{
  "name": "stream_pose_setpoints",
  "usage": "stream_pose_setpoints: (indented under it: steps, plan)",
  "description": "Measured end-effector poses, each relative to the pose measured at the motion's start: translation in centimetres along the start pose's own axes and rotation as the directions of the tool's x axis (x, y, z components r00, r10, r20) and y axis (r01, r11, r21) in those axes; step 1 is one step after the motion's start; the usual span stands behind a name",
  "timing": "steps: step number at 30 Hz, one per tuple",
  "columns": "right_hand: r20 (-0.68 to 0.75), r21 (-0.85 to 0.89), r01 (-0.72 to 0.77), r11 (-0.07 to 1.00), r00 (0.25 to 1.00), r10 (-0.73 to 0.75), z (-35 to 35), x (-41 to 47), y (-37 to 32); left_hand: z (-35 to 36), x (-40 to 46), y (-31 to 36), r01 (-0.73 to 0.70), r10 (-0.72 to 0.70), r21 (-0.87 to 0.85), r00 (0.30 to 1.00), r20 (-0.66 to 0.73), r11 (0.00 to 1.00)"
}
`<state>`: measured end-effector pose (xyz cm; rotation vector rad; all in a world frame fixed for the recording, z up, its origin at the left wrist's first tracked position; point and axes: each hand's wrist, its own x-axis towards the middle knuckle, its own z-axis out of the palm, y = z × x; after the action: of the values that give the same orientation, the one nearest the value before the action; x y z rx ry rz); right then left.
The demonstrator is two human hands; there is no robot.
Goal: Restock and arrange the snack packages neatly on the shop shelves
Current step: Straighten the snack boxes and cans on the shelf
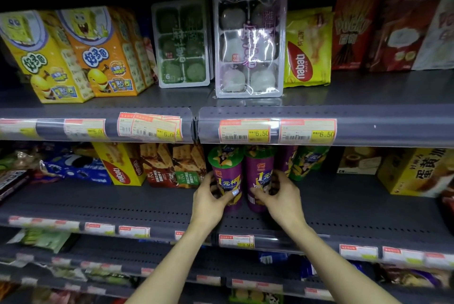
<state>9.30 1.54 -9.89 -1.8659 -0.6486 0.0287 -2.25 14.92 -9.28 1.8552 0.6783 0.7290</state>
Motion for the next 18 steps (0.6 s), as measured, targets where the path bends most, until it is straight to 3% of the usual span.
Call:
stream_pose_setpoints:
  steps: [18]
  plan:
    - [0.013, 0.062, 0.006, 0.998, 1.0, -0.007, 0.1, -0.7, 1.1, 0.2, 0.1, -0.9, -0.005, 0.006, -0.047, 1.0, 0.004, 0.999]
